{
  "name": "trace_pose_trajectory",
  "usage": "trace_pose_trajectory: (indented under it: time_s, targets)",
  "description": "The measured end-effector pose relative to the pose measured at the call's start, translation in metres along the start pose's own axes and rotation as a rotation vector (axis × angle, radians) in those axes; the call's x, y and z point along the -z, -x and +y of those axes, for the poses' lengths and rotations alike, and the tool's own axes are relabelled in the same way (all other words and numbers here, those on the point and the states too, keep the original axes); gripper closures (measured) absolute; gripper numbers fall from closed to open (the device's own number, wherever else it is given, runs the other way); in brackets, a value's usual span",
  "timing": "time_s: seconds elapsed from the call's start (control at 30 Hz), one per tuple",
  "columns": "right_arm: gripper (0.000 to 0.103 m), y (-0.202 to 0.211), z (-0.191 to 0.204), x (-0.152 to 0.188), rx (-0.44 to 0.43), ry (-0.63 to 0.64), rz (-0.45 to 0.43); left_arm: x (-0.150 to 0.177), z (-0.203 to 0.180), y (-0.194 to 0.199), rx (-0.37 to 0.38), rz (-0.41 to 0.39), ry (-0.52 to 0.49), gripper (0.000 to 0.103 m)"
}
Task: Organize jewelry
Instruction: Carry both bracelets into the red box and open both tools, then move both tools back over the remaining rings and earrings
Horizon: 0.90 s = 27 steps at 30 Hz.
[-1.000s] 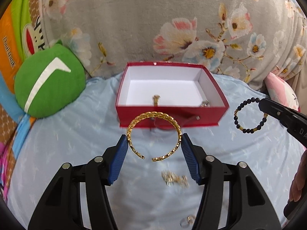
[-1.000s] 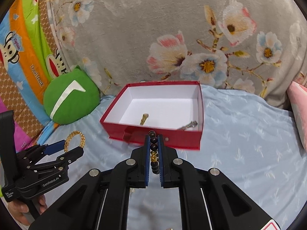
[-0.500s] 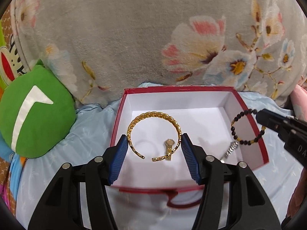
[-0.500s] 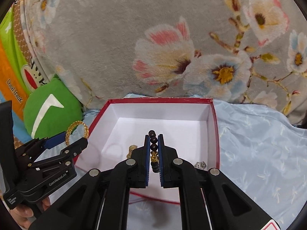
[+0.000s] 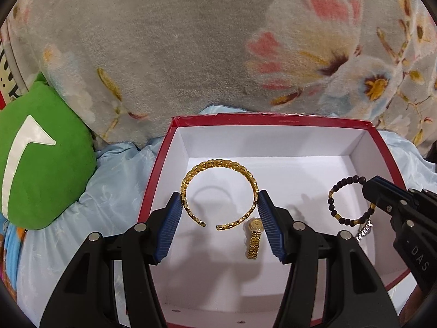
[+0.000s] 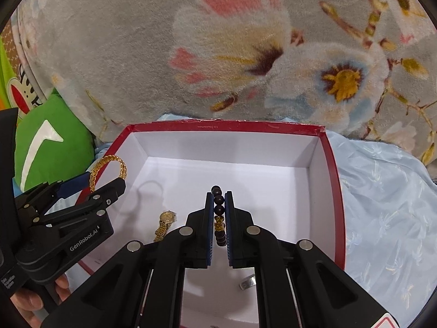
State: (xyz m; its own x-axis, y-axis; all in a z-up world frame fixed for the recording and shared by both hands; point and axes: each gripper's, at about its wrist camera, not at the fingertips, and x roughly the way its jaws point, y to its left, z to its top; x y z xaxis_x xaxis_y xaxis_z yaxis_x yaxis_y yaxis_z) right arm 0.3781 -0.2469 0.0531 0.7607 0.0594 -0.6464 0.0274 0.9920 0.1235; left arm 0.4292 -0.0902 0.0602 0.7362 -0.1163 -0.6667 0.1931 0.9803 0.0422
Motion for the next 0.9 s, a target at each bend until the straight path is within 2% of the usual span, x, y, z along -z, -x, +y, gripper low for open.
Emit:
trace_pose_trajectory:
  time_s: [0.23, 0.33, 0.37, 0.5, 0.53, 0.73, 0.9]
  targets:
    - [0.094, -0.007, -0.001, 0.003, 0.015, 0.01, -0.017, -0.001, 0.011, -0.021, 0.038, 0.038, 0.046, 0.047]
    - [0.09, -0.005, -0.002, 0.003, 0.018, 0.009, -0.026, -0.001, 0.013, -0.023, 0.029, 0.035, 0.056, 0.036]
    - [0.088, -0.004, -0.003, 0.002, 0.019, 0.008, -0.03, -0.001, 0.013, -0.023, 0.024, 0.031, 0.057, 0.028]
    - [0.085, 0.007, -0.004, 0.004, 0.015, 0.001, -0.045, -0.004, 0.019, -0.017, 0.011, 0.012, 0.085, 0.015]
    - [0.083, 0.012, -0.004, 0.006, 0.015, 0.002, -0.05, -0.005, 0.021, -0.015, 0.015, 0.01, 0.097, 0.015]
    - [0.078, 0.055, 0.0, 0.021, 0.001, 0.007, -0.078, -0.002, 0.032, 0.023, 0.015, -0.027, 0.115, 0.015]
    - [0.076, 0.106, 0.008, 0.049, -0.001, 0.022, -0.096, 0.019, 0.037, 0.078, 0.005, -0.055, 0.078, 0.015]
